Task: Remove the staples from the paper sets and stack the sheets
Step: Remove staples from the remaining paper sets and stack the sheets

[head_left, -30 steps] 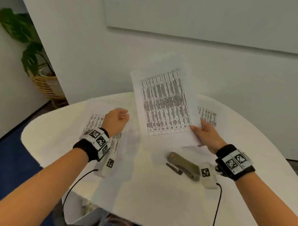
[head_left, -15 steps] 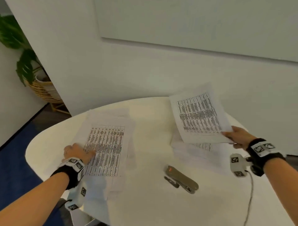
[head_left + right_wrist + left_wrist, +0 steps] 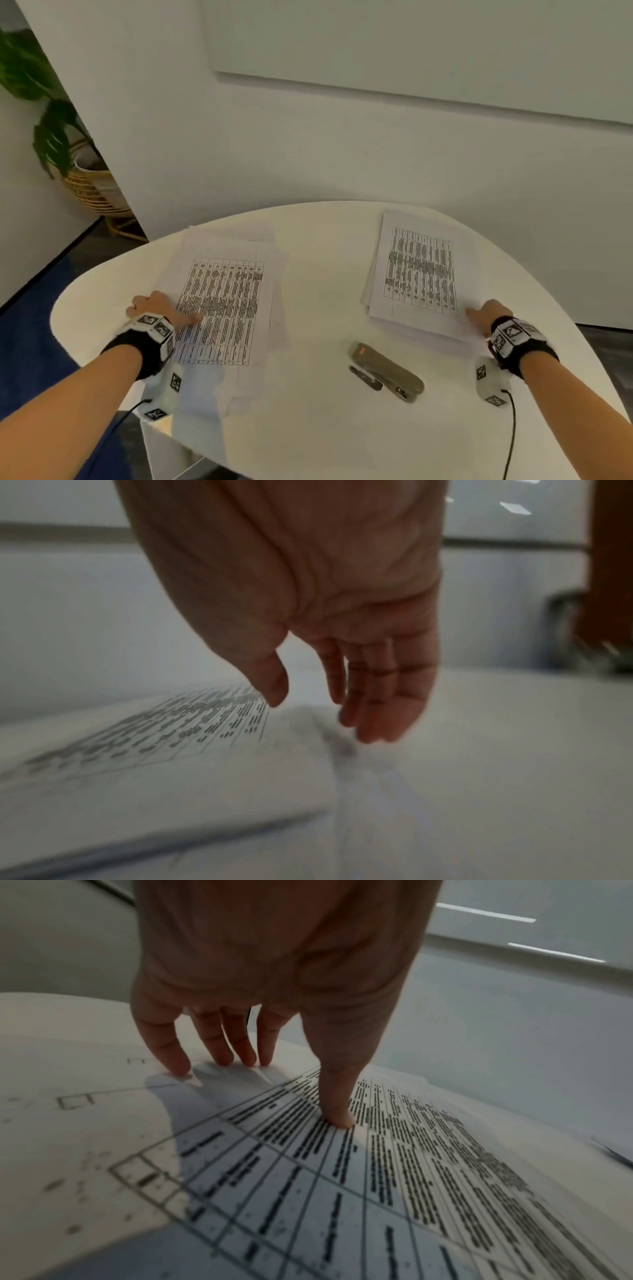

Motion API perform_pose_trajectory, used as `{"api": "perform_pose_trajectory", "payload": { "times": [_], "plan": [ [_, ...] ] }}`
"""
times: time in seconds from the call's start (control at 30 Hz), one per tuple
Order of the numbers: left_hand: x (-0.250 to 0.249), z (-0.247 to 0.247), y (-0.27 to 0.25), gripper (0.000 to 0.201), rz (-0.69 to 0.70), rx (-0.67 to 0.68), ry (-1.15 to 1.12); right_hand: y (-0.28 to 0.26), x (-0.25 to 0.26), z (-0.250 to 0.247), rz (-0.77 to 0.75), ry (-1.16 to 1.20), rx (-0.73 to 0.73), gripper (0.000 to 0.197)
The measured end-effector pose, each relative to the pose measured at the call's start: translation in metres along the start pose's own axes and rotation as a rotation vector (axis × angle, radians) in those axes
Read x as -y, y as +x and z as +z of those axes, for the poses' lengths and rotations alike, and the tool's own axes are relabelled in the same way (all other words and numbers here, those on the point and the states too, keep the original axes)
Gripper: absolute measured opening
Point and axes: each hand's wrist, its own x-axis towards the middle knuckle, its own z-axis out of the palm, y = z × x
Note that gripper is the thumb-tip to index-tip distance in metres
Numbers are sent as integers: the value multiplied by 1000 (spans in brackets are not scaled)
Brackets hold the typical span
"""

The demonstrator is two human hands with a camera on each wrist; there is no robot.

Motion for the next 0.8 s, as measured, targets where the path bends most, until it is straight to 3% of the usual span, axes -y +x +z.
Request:
{"api": "perform_pose_trajectory", "payload": {
  "times": [0.07,0.17,0.27,0.43,0.53,0.63,0.8],
  "plan": [
    [2,1,-2,107,-3,-5,-11,-1,4,-12,-75,-183,-62,55],
    [5,4,-8,121,16,-5,-32,-27,23,-27,-288,-118,-55,38],
    [6,8,-16,138,35,-28,-24,-63,36,-14,-457,103,140,23],
    [11,15,-20,146,62,-24,-85,-129,37,27,-670,204,333,22],
    [12,13,-28,122,99,13,-189,-158,26,48,-721,174,391,30],
    [9,14,-40,92,149,-42,-210,-166,16,64,-803,-57,263,36],
    [4,18,-73,79,279,-137,-204,-173,6,70,-829,-129,120,32]
  ]
}}
